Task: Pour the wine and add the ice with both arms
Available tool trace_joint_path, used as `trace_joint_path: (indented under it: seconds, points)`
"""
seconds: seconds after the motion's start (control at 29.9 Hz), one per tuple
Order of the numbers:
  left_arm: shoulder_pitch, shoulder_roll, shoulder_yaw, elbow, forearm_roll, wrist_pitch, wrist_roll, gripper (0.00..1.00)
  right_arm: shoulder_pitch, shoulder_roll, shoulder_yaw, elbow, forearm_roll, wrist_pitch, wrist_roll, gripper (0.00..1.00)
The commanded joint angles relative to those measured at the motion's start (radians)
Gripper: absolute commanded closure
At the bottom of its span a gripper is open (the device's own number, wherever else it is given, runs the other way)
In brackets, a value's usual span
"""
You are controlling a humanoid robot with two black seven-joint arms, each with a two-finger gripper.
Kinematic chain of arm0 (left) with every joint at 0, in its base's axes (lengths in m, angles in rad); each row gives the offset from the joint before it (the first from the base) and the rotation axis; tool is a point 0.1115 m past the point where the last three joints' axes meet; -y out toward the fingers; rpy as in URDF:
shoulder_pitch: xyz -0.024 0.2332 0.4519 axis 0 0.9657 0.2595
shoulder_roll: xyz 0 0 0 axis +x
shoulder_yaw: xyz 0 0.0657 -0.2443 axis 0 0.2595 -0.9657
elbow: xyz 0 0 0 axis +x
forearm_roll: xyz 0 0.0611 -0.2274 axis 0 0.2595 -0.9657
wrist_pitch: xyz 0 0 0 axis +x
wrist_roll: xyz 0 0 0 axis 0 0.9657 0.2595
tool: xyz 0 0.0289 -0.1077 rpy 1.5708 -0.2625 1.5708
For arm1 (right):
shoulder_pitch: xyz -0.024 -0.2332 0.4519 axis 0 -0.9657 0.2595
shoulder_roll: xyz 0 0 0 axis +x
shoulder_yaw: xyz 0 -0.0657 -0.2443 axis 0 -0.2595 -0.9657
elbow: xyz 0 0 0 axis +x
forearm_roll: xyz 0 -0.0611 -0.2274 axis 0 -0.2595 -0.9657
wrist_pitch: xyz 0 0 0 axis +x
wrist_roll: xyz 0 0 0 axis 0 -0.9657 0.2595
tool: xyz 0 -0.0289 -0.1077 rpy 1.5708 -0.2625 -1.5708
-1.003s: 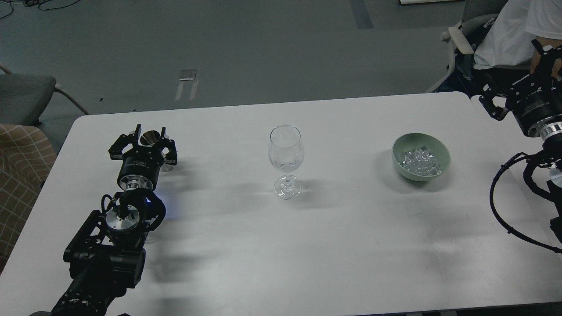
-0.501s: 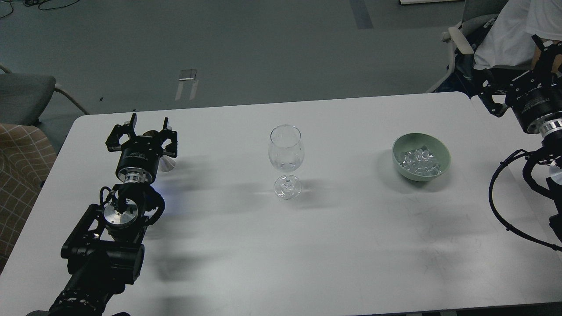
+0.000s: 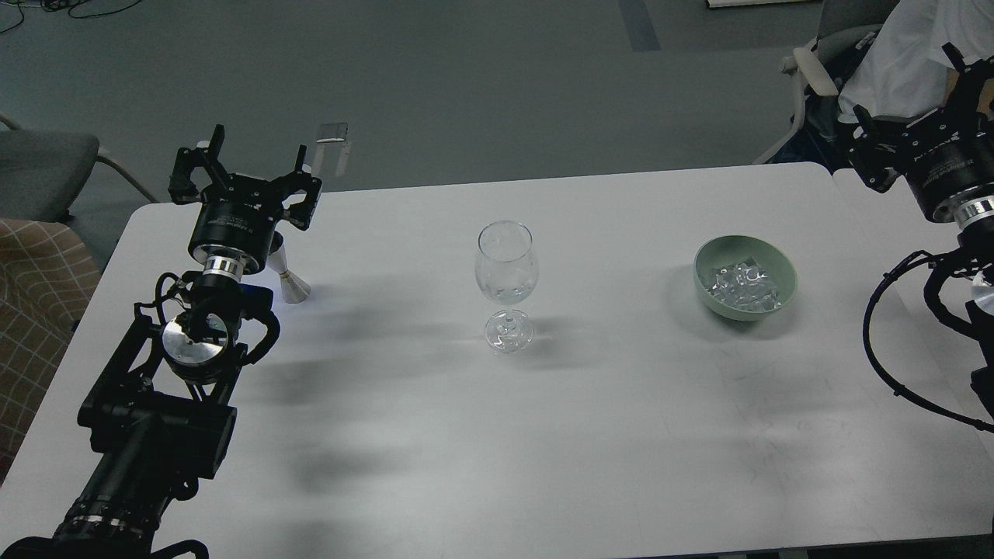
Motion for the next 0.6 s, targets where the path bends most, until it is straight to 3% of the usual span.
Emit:
trace_joint_path:
  seconds: [0.0, 0.1, 0.17, 0.43, 0.57]
  points:
    - [-0.053, 0.023, 0.008, 0.011, 0.055, 0.017, -0.001, 0.02, 0.011, 0.000, -0.011, -0.002, -0.028, 0.000, 0.000, 0.00]
    - [-0.100, 0.067, 0.012, 0.016, 0.130, 0.133, 0.002, 0.02, 0.014, 0.000, -0.011, 0.000, -0.044, 0.000, 0.000, 0.00]
    - [-0.119, 0.077, 0.023, 0.021, 0.152, 0.166, 0.002, 0.02, 0.016, 0.000, -0.014, 0.001, -0.046, 0.000, 0.000, 0.00]
    - [-0.162, 0.107, 0.078, 0.051, 0.207, 0.146, -0.052, 0.02, 0.030, 0.000, -0.016, 0.041, -0.111, -0.002, 0.000, 0.00]
    - [-0.162, 0.107, 0.077, 0.051, 0.208, 0.153, -0.053, 0.02, 0.059, -0.040, -0.031, 0.043, -0.359, 0.000, 0.001, 0.00]
